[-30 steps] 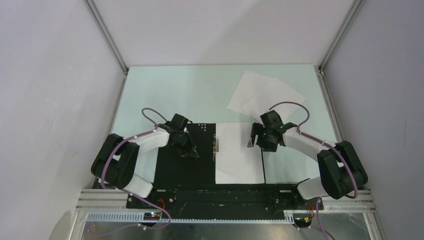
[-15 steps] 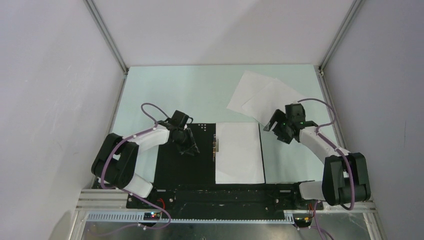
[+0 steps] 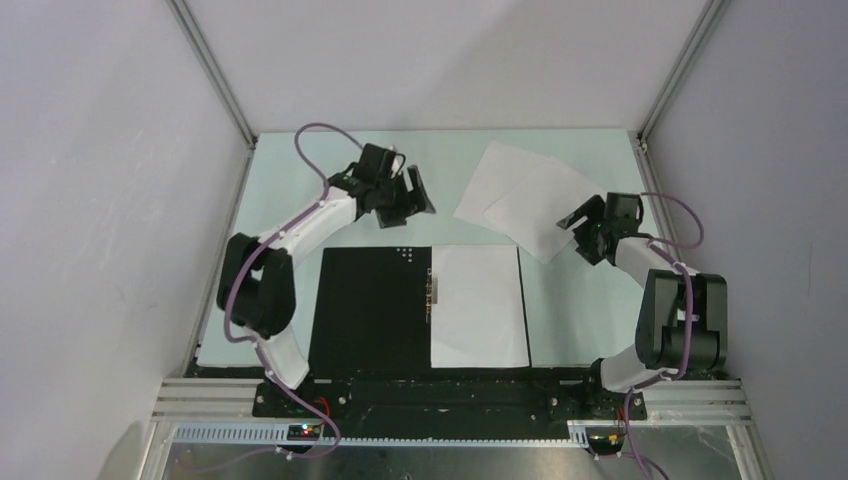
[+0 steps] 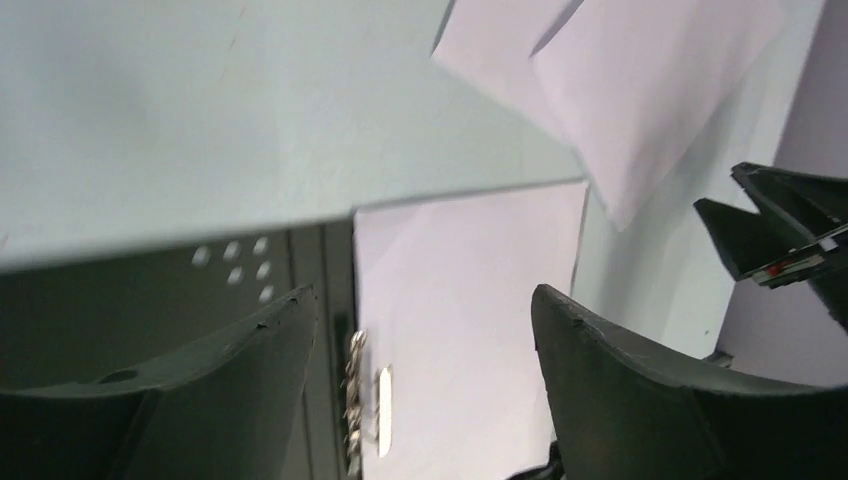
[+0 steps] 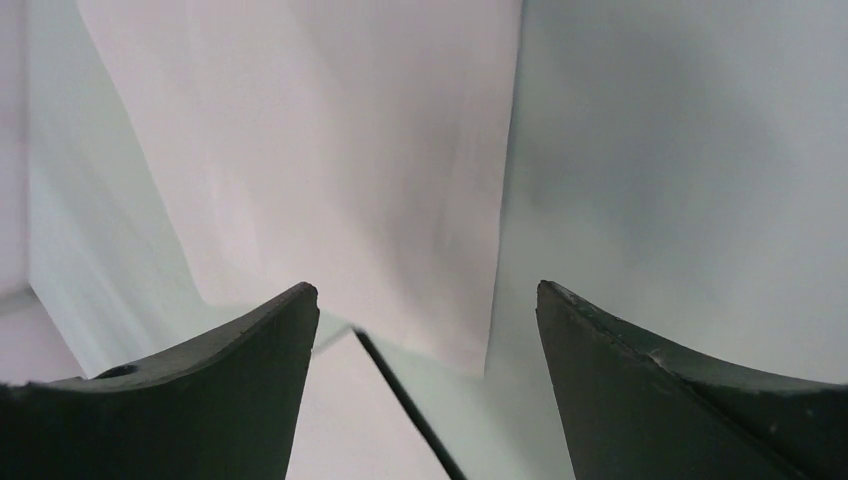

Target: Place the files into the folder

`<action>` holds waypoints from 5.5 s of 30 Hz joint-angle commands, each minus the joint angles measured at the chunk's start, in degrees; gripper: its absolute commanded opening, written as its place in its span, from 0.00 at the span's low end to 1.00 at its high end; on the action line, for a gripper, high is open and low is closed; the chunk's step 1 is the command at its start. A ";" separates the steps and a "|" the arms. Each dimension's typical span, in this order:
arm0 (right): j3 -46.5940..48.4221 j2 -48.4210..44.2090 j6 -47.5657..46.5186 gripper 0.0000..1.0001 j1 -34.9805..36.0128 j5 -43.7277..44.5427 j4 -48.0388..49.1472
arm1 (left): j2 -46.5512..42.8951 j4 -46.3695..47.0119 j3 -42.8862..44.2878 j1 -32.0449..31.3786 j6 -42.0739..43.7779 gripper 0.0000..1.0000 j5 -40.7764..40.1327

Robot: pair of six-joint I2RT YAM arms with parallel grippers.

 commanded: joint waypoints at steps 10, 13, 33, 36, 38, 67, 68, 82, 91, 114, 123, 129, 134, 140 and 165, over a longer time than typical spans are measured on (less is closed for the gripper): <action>10.41 15.59 8.79 0.89 -11.33 -1.81 12.71 | 22.37 3.05 28.85 0.96 0.04 0.87 6.33; 14.43 20.25 9.69 0.89 -11.89 -1.58 13.03 | 25.84 3.53 31.77 1.25 -0.54 0.87 7.08; 53.57 44.99 0.22 0.90 -1.75 -4.77 -12.75 | 38.15 4.78 42.30 5.17 -14.31 0.87 9.20; 57.24 46.98 -0.65 0.90 -0.04 -5.18 -14.64 | 39.41 4.95 42.77 5.24 -15.75 0.87 9.81; 57.21 46.66 -0.39 0.90 0.29 -5.16 -15.00 | 40.03 5.13 42.93 5.19 -16.46 0.87 10.53; 77.15 58.75 -8.98 0.92 8.73 -14.33 -30.26 | 38.67 5.08 34.76 3.06 -23.98 0.84 3.50; 77.92 59.16 -9.28 0.92 9.00 -14.60 -30.75 | 37.78 5.03 32.80 3.14 -23.47 0.84 2.30; 87.09 63.96 -12.11 0.93 11.80 -19.48 -34.60 | 31.83 -2.54 30.57 3.43 -9.03 0.83 -11.65; 74.60 53.09 -12.68 0.98 8.67 -17.71 -27.67 | 38.76 -5.75 38.24 2.55 -5.00 0.82 -1.93; 59.41 48.08 -14.53 1.00 13.89 -21.38 -25.01 | 42.35 -6.59 40.04 0.29 -9.47 0.80 4.43; 61.50 50.32 -14.09 0.99 13.45 -23.60 -24.76 | 40.77 -6.56 39.53 0.57 -9.59 0.62 4.24; 61.62 50.85 -13.57 0.99 13.38 -24.47 -23.94 | 40.68 -6.46 40.12 1.00 -9.09 0.39 5.36; 61.79 50.51 -13.32 0.99 12.86 -24.75 -23.42 | 40.70 -6.49 41.40 1.50 -9.19 0.17 6.02; 61.99 49.12 -13.02 1.00 12.22 -24.79 -23.13 | 39.58 -6.48 42.77 2.25 -9.59 0.00 7.61; 54.45 44.93 -12.29 0.99 10.16 -17.39 -20.40 | 40.85 -6.51 43.73 5.29 -15.66 0.00 18.04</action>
